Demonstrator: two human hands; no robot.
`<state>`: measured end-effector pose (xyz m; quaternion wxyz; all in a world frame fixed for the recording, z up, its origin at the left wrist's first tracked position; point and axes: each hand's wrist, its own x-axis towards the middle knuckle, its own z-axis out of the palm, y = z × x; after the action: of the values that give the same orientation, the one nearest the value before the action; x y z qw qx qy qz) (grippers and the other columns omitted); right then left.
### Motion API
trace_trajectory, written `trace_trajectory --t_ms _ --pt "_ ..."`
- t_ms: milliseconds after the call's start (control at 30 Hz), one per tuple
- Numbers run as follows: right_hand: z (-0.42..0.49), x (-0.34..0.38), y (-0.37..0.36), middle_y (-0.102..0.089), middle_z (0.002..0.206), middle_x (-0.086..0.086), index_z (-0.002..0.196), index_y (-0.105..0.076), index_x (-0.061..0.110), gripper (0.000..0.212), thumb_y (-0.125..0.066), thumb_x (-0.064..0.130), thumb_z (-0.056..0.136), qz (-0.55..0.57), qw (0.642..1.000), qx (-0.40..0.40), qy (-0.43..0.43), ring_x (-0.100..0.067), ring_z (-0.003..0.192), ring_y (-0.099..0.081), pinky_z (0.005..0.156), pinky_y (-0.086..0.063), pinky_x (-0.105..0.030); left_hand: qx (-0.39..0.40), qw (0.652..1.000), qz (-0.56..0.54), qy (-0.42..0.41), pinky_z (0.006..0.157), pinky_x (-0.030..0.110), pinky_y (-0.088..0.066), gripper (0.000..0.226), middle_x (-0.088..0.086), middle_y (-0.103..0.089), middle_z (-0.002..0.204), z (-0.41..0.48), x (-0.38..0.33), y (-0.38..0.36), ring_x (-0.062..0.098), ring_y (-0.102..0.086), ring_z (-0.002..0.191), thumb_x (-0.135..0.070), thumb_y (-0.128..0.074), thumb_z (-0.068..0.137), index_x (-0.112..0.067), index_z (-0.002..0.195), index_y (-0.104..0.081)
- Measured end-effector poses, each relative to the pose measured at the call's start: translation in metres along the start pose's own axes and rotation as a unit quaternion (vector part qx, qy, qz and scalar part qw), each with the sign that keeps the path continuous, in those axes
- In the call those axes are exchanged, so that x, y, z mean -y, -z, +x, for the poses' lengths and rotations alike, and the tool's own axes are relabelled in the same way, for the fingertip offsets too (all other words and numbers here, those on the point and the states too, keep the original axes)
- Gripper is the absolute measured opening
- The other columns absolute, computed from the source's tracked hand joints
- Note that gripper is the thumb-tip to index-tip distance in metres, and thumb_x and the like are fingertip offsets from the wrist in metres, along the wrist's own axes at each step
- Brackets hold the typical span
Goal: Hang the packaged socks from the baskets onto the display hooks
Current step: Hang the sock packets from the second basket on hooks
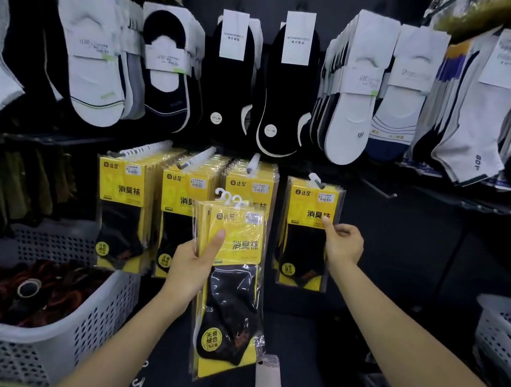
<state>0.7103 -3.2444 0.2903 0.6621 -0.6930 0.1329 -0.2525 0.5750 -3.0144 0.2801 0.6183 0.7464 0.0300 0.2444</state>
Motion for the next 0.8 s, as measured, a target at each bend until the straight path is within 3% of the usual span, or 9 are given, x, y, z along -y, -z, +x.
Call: trace_trajectory --t_ms 100,167,333,433,533,600,667,733,800 --pt "-0.004 -0.003 0.004 -0.059 0.106 -0.004 0.103 -0.055 0.013 0.028 -0.070 0.029 0.085 -0.005 0.999 -0.039 -0.008 -0.019 0.094 -0.059 0.072 -0.042 -0.023 0.002 1.000 -0.009 -0.004 0.038 0.006 -0.027 0.047 -0.012 -0.029 0.036 -0.003 -0.001 -0.004 0.000 -0.033 0.035 -0.048 -0.054 0.087 -0.028 0.046 -0.041" --pt "-0.016 -0.002 0.009 -0.061 0.110 -0.007 0.104 -0.056 0.011 0.025 -0.068 0.025 0.087 0.012 1.000 -0.014 0.009 -0.020 0.096 -0.059 0.075 -0.044 -0.023 0.011 1.000 -0.016 -0.006 0.039 0.005 -0.028 0.045 -0.012 -0.032 0.035 -0.006 -0.003 -0.006 -0.001 -0.036 0.035 -0.048 -0.054 0.087 -0.031 0.045 -0.049" --pt "-0.078 0.018 0.024 -0.066 0.093 0.000 0.100 -0.063 0.016 0.023 -0.062 0.036 0.088 0.066 0.970 0.232 0.031 -0.009 0.078 -0.064 0.067 -0.054 -0.018 0.045 0.998 -0.042 0.005 0.042 0.003 -0.033 0.029 -0.016 -0.043 0.041 -0.015 -0.012 -0.018 -0.004 -0.045 0.039 -0.050 -0.055 0.085 -0.029 0.065 -0.058" --pt "-0.110 0.028 0.035 -0.069 0.093 0.000 0.099 -0.063 0.017 0.040 -0.070 0.045 0.072 0.052 0.950 0.302 0.061 -0.012 0.082 -0.066 0.067 -0.054 -0.018 0.048 0.997 -0.063 0.022 0.048 -0.002 -0.038 0.017 -0.016 -0.065 0.068 -0.021 -0.022 -0.026 -0.015 -0.059 0.059 -0.050 -0.059 0.083 -0.034 0.081 -0.064" --pt "-0.122 0.035 0.043 -0.071 0.088 0.001 0.093 -0.063 0.014 0.041 -0.075 0.042 0.067 0.061 0.947 0.312 0.037 -0.015 0.081 -0.066 0.067 -0.052 -0.027 0.053 0.995 -0.074 0.038 0.046 -0.001 -0.038 0.022 -0.017 -0.068 0.076 -0.030 -0.031 -0.029 -0.017 -0.059 0.065 -0.054 -0.063 0.078 -0.033 0.083 -0.065" --pt "-0.122 0.037 0.049 -0.073 0.090 -0.001 0.092 -0.064 0.011 0.033 -0.074 0.037 0.075 0.073 0.942 0.328 0.018 -0.016 0.082 -0.068 0.066 -0.052 -0.029 0.064 0.995 -0.067 0.043 0.051 0.004 -0.042 0.033 -0.017 -0.069 0.082 -0.034 -0.035 -0.026 -0.009 -0.063 0.071 -0.063 -0.058 0.074 -0.033 0.085 -0.065" --pt "-0.118 0.035 0.054 -0.073 0.089 -0.001 0.093 -0.062 0.003 0.039 -0.071 0.038 0.078 0.086 0.938 0.336 0.008 -0.016 0.083 -0.067 0.075 -0.051 -0.028 0.073 0.994 -0.067 0.050 0.062 0.012 -0.040 0.052 -0.010 -0.067 0.090 -0.034 -0.037 -0.022 0.006 -0.062 0.078 -0.070 -0.049 0.071 -0.021 0.084 -0.062" --pt "-0.112 0.032 0.060 -0.067 0.087 -0.005 0.097 -0.058 -0.003 0.042 -0.068 0.036 0.084 0.085 0.943 0.322 -0.008 -0.022 0.086 -0.061 0.086 -0.046 -0.036 0.072 0.994 -0.060 0.060 0.060 0.018 -0.032 0.051 -0.004 -0.053 0.079 -0.034 -0.036 -0.017 0.011 -0.049 0.072 -0.070 -0.044 0.073 -0.019 0.077 -0.051" --pt "-0.099 0.029 0.065 -0.062 0.090 -0.014 0.097 -0.058 -0.002 0.031 -0.063 0.029 0.090 0.087 0.954 0.287 -0.030 -0.029 0.090 -0.059 0.096 -0.045 -0.048 0.062 0.995 -0.058 0.050 0.052 0.014 -0.030 0.047 -0.013 -0.041 0.053 -0.036 -0.039 -0.012 0.003 -0.040 0.050 -0.062 -0.046 0.082 -0.027 0.051 -0.043"
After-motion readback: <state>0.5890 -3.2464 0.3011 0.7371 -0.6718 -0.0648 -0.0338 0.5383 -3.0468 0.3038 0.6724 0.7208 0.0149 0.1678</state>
